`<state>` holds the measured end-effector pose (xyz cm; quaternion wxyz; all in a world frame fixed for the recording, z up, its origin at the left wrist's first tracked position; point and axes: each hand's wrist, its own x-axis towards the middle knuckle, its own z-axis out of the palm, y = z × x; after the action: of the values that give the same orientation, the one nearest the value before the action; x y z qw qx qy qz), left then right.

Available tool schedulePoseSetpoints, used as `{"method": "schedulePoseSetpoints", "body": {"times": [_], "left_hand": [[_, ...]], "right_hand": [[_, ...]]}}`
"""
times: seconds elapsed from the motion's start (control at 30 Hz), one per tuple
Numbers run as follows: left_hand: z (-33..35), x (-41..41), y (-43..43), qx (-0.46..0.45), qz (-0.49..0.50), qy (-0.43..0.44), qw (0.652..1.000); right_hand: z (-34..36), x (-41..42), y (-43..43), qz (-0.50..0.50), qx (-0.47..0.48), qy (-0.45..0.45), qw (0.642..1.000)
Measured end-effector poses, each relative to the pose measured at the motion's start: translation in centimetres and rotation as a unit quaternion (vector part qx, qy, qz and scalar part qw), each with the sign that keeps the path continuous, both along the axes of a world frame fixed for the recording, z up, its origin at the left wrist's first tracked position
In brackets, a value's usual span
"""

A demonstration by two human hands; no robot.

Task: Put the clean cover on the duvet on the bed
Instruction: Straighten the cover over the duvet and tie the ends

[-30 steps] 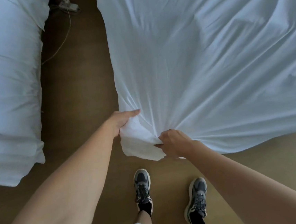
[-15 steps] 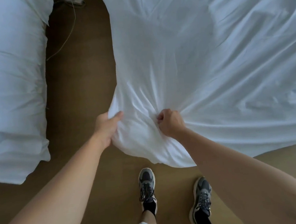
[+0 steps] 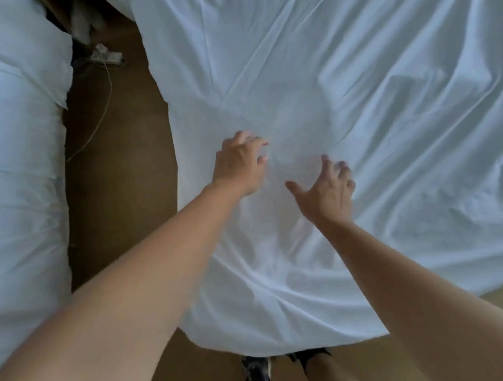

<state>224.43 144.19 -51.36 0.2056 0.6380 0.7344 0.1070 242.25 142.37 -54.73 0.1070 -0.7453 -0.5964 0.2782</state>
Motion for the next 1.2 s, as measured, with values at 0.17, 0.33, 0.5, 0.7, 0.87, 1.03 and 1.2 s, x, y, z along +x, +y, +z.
{"method": "schedulePoseSetpoints", "body": {"times": [0.17,0.33,0.5,0.7,0.87,1.03,1.2], "left_hand": [[-0.7,1.6,10.7,-0.188,-0.127,0.184,0.956],[-4.3,0.0,14.3,-0.283,-0.194,0.232,0.91],[-7.0,-4.0,17.6,-0.264,-0.208,0.202,0.92],[-9.1,-5.3,21.1,-0.201,-0.238,0.143,0.939],[-8.0,-15.7,22.5,-0.071,-0.481,-0.03,0.873],[-9.9,-22.5,18.7,0.012,-0.579,0.245,0.777],[-6.2,-16.1,22.2,-0.061,-0.584,0.206,0.782]], "right_hand": [[-2.6,0.8,7.7,-0.004,-0.194,-0.005,0.981],[-7.6,2.5,7.8,0.044,-0.187,0.014,0.981],[-8.6,4.7,8.9,0.124,-0.274,-0.018,0.954],[-4.0,-3.3,7.9,-0.08,-0.008,-0.011,0.997],[-2.8,-19.7,1.2,-0.02,-0.099,-0.102,0.99],[-5.3,-22.7,2.3,-0.169,-0.161,-0.172,0.957],[-3.3,-19.4,5.8,-0.217,-0.186,-0.075,0.955]]}}
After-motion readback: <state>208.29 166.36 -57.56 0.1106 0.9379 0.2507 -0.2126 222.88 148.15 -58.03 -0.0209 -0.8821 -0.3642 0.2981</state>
